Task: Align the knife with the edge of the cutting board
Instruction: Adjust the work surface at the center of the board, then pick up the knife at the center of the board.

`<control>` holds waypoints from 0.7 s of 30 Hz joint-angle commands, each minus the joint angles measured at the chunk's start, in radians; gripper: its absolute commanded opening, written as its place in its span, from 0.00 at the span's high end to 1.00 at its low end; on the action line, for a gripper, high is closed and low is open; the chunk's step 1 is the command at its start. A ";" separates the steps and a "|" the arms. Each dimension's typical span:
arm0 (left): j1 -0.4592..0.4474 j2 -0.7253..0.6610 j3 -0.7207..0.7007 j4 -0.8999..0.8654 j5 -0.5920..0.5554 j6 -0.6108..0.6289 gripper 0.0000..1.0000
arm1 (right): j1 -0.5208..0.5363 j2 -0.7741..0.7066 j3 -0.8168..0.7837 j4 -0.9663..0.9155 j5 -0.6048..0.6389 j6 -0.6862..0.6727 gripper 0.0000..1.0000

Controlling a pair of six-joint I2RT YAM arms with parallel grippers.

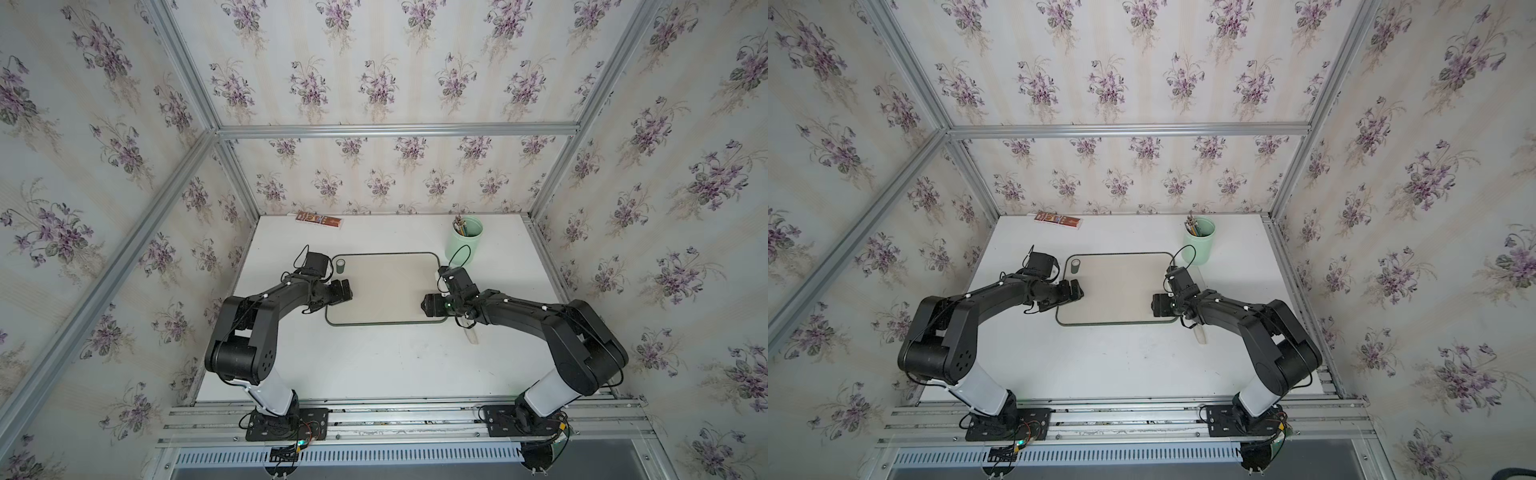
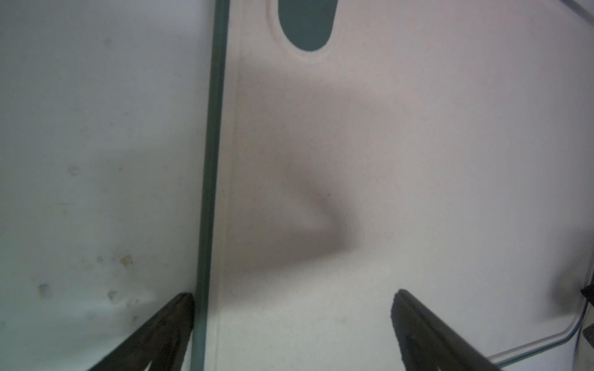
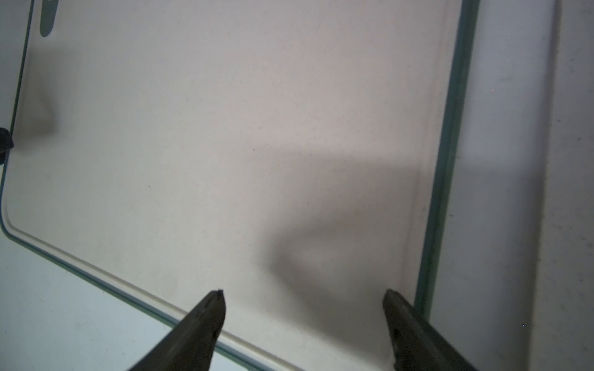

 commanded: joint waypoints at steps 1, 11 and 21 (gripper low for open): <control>-0.003 0.022 -0.019 -0.014 0.048 -0.005 0.01 | -0.001 -0.038 -0.032 -0.047 0.024 0.013 0.18; -0.003 0.027 -0.007 -0.023 0.047 0.001 0.01 | -0.046 -0.131 -0.004 -0.095 0.133 0.000 0.17; -0.003 -0.107 -0.015 -0.092 -0.039 -0.004 0.01 | -0.073 -0.158 -0.023 -0.249 0.198 0.033 0.22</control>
